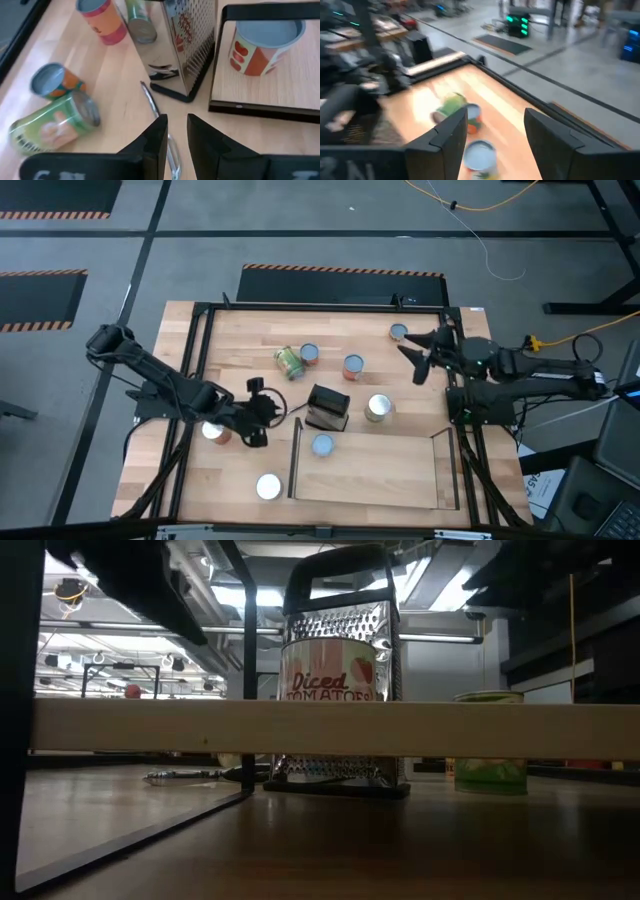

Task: Pick and place cans onto a shelf
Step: Put the canned pineapple rings on the shelf

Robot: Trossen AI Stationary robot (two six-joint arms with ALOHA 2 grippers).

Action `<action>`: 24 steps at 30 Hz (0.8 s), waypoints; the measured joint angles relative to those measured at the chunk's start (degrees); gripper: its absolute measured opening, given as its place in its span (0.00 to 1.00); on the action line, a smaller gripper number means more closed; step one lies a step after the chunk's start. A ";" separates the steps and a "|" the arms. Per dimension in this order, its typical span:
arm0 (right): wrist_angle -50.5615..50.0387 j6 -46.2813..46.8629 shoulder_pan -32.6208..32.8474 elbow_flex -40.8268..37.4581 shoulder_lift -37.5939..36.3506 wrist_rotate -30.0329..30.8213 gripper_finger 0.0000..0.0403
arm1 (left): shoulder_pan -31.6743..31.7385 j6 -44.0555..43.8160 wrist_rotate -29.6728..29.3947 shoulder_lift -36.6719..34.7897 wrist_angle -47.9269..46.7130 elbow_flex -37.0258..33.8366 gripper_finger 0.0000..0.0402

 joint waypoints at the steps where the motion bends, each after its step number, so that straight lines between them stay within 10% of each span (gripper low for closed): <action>1: -0.73 0.10 -1.56 0.35 0.88 0.03 0.50 | 0.64 1.07 0.63 -0.03 2.45 -1.22 0.17; 24: -7.14 1.08 -34.99 3.09 27.26 -20.11 0.50 | 5.29 5.55 5.25 -0.01 9.78 -4.58 0.17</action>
